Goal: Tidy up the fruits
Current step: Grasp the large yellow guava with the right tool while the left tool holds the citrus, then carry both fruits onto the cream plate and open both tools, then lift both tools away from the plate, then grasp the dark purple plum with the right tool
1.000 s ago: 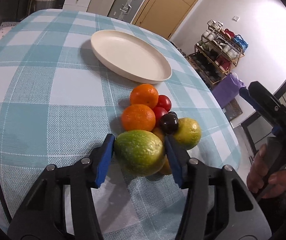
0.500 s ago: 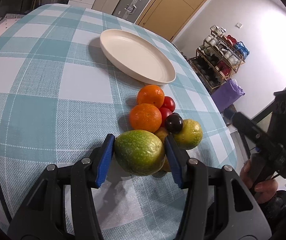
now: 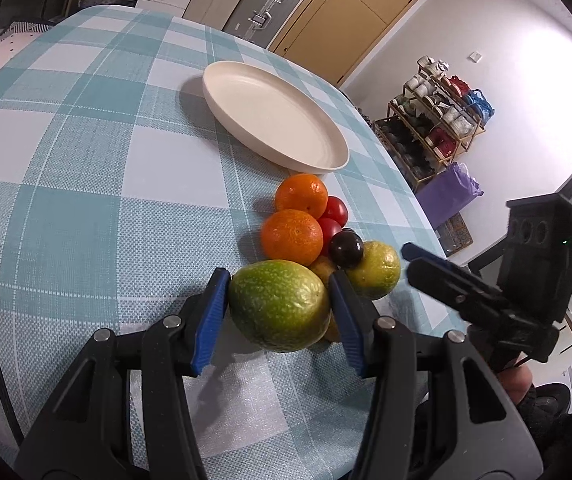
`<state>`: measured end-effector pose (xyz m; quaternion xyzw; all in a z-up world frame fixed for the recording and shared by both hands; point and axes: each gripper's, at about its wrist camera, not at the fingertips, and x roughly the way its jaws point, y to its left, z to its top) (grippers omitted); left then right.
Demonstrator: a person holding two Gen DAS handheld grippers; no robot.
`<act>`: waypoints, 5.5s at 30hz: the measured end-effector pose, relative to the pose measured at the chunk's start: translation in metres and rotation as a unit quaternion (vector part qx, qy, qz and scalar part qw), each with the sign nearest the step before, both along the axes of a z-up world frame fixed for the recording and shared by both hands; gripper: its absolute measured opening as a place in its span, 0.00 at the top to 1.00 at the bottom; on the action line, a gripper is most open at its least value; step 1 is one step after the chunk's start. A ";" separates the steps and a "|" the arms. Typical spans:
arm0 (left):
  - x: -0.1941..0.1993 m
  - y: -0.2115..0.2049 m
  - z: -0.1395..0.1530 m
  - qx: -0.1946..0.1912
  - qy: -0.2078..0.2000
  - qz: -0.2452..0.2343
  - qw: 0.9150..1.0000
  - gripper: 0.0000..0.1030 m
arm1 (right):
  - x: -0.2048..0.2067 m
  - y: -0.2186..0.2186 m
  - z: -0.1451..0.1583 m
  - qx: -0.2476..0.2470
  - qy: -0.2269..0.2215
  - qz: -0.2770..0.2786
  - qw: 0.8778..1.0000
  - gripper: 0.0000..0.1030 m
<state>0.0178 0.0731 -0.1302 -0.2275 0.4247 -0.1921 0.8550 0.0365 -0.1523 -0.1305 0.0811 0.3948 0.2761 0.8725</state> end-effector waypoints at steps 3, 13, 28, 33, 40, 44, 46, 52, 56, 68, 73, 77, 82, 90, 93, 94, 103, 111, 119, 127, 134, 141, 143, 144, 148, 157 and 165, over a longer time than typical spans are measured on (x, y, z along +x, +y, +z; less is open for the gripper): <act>0.000 0.003 0.001 -0.004 0.000 0.002 1.000 0.53 | 0.002 0.003 -0.006 0.001 0.013 0.006 1.000 0.12; 0.005 0.017 0.009 -0.009 -0.002 0.019 1.000 0.53 | 0.008 0.013 -0.020 0.006 0.043 0.028 0.999 0.37; 0.036 0.035 0.029 -0.027 -0.002 0.036 0.999 0.53 | 0.001 -0.001 -0.015 0.060 0.042 0.052 0.996 0.46; 0.053 0.037 0.037 -0.030 -0.007 0.038 0.999 0.54 | 0.005 -0.008 -0.002 0.074 0.025 0.050 0.996 0.46; 0.079 0.034 0.039 -0.034 -0.006 0.034 0.999 0.53 | 0.028 -0.015 -0.002 0.095 0.015 0.047 0.994 0.46; 0.088 0.031 0.037 -0.035 -0.004 0.032 0.999 0.54 | 0.044 -0.020 -0.016 0.117 0.044 0.041 0.991 0.46; 0.092 0.031 0.036 -0.035 -0.002 0.033 0.999 0.53 | 0.047 -0.026 -0.015 0.135 0.047 0.041 0.989 0.46; 0.106 0.029 0.038 -0.038 0.000 0.032 0.999 0.53 | 0.060 -0.038 -0.006 0.147 0.041 0.029 0.988 0.46; 0.118 0.028 0.046 -0.034 -0.007 0.030 0.999 0.53 | 0.069 -0.043 0.005 0.150 0.032 0.029 0.988 0.46; 0.180 0.024 0.064 -0.029 -0.012 0.019 0.999 0.53 | 0.135 -0.035 0.036 0.140 0.035 0.045 0.989 0.46; 0.217 0.018 0.063 -0.034 -0.007 0.014 0.999 0.53 | 0.170 -0.017 0.041 0.117 0.036 0.050 0.991 0.46; 0.250 0.011 0.057 -0.032 0.003 0.010 0.999 0.53 | 0.198 -0.003 0.036 0.088 0.034 0.052 0.994 0.46; 0.287 0.001 0.041 -0.025 0.019 0.004 0.999 0.53 | 0.227 0.010 0.020 0.053 0.050 0.049 0.996 0.46; 0.318 -0.004 0.016 -0.027 0.039 0.008 0.999 0.53 | 0.247 0.026 0.000 0.009 0.051 0.038 0.998 0.46; 0.324 -0.005 0.011 -0.029 0.045 0.010 0.999 0.53 | 0.249 0.031 -0.001 -0.009 0.037 0.034 0.999 0.46; 0.323 -0.005 0.010 -0.031 0.047 0.012 0.998 0.53 | 0.251 0.033 -0.001 -0.014 0.032 0.035 0.999 0.45; 0.310 0.002 0.030 -0.030 0.021 0.032 0.999 0.31 | 0.246 0.033 0.010 -0.031 -0.018 0.020 0.999 0.22; 0.272 0.007 0.061 0.011 -0.006 0.055 0.998 0.22 | 0.219 0.009 0.044 -0.015 -0.069 -0.004 0.998 0.01; 0.223 0.000 0.087 0.081 -0.033 0.076 0.993 0.18 | 0.188 -0.001 0.054 -0.023 -0.084 -0.021 0.996 0.00; 0.183 -0.002 0.101 0.136 -0.044 0.111 0.983 0.08 | 0.153 -0.008 0.066 -0.034 -0.107 -0.039 0.993 0.00; 0.148 -0.003 0.108 0.157 -0.059 0.132 0.977 0.02 | 0.125 -0.014 0.076 -0.032 -0.123 -0.048 0.991 0.00; 0.117 -0.008 0.105 0.167 -0.056 0.136 0.975 0.01 | 0.097 -0.018 0.080 -0.029 -0.130 -0.052 0.990 0.00; 0.107 -0.010 0.105 0.171 -0.059 0.136 0.974 0.01 | 0.089 -0.019 0.080 -0.028 -0.133 -0.051 0.989 0.00; 0.102 -0.012 0.105 0.173 -0.062 0.136 0.973 0.01 | 0.084 -0.019 0.080 -0.028 -0.134 -0.051 0.989 0.00; 0.080 -0.016 0.101 0.178 -0.065 0.136 0.972 0.01 | 0.067 -0.022 0.078 -0.025 -0.131 -0.046 0.990 0.00; 0.040 -0.024 0.082 0.181 -0.057 0.135 0.972 0.01 | 0.030 -0.032 0.065 -0.024 -0.123 -0.050 0.991 0.00; 0.018 -0.027 0.063 0.181 -0.038 0.130 0.974 0.01 | 0.009 -0.040 0.041 -0.034 -0.092 -0.047 0.994 0.00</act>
